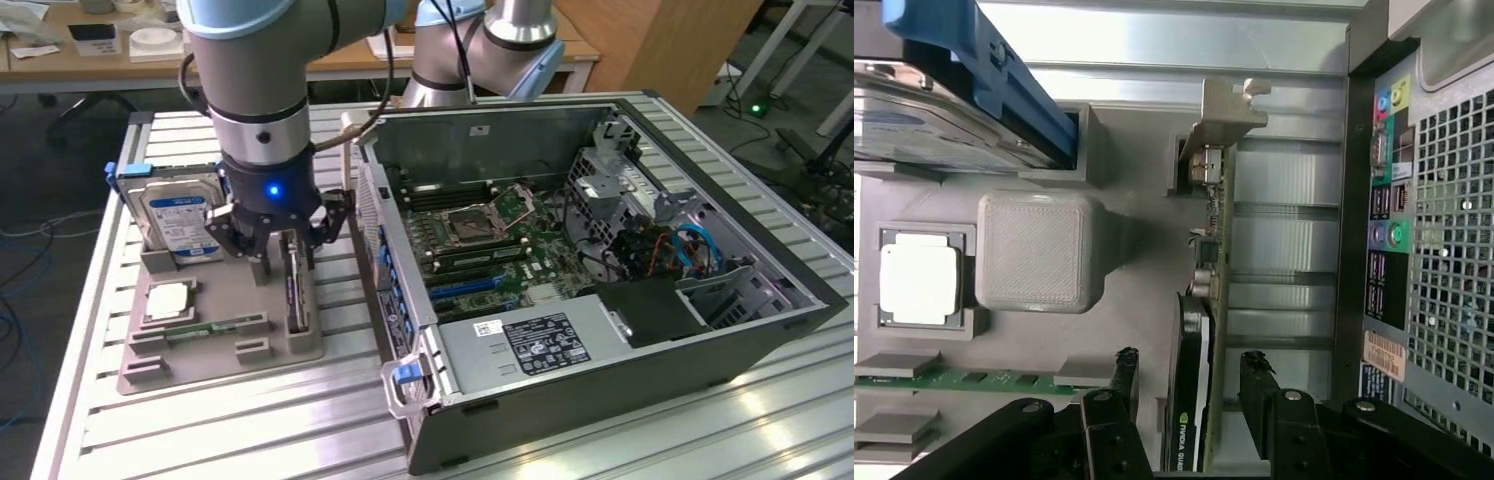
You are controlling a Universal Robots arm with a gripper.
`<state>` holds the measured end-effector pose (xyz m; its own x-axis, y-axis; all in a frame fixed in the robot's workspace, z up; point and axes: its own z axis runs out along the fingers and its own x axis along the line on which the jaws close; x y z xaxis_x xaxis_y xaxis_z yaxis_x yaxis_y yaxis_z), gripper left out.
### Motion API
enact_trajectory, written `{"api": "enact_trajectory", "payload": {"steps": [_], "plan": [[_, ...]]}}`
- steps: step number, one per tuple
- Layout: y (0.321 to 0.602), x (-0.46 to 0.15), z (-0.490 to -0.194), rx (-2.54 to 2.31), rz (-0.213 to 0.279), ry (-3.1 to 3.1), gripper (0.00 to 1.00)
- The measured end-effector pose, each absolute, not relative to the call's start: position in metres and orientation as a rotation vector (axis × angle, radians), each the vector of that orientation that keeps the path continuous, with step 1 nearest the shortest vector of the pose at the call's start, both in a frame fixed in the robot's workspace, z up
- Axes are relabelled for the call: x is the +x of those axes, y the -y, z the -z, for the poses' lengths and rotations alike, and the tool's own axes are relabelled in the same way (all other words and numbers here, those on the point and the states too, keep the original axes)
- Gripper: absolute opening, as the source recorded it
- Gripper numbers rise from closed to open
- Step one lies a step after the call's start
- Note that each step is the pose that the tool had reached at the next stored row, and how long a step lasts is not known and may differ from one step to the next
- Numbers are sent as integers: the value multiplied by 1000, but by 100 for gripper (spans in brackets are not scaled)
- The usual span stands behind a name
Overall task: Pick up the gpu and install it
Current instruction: 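Pick up the gpu and move the gpu toward the slot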
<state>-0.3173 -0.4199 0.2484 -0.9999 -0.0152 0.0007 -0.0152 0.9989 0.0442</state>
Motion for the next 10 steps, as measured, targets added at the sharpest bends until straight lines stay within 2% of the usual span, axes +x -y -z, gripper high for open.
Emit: {"api": "enact_trajectory", "payload": {"steps": [10], "plan": [[419,-317,-231,13,70,3140,53]]}}
